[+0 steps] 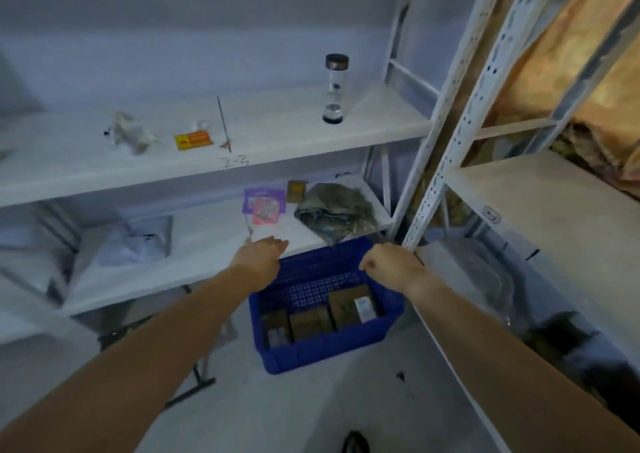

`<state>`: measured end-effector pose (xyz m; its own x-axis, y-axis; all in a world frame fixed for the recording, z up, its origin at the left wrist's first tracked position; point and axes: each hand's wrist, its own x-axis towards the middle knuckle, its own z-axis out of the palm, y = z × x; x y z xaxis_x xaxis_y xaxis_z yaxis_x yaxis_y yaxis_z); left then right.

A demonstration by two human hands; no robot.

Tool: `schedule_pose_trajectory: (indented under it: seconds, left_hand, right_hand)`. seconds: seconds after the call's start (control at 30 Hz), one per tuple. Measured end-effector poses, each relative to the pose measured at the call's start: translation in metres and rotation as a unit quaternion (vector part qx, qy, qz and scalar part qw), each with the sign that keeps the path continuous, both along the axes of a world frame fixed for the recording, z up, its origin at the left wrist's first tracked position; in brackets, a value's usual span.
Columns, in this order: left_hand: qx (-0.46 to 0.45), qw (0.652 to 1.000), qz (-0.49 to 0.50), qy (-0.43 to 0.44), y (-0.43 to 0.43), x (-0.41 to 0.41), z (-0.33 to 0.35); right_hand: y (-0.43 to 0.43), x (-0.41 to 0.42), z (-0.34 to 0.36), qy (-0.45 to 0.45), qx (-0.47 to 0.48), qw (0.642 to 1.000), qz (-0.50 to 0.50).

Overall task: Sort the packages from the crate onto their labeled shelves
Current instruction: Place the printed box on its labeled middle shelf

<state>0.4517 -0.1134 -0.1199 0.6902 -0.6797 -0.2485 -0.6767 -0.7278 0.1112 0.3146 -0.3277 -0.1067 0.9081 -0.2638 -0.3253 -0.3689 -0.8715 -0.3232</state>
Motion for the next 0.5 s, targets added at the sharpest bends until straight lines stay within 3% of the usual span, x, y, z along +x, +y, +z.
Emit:
schedule_pose_trajectory:
  seconds: [0.3, 0.5]
  left_hand:
    - [0.065, 0.990, 0.071, 0.098, -0.069, 0.036, -0.123]
    - [0.085, 0.980, 0.098, 0.150, -0.101, 0.043, -0.230]
  right_hand:
    - [-0.103, 0.061, -0.126, 0.077, -0.015, 0.996, 0.046]
    - [-0.188, 0.079, -0.240, 0.115, -0.021, 0.993, -0.020]
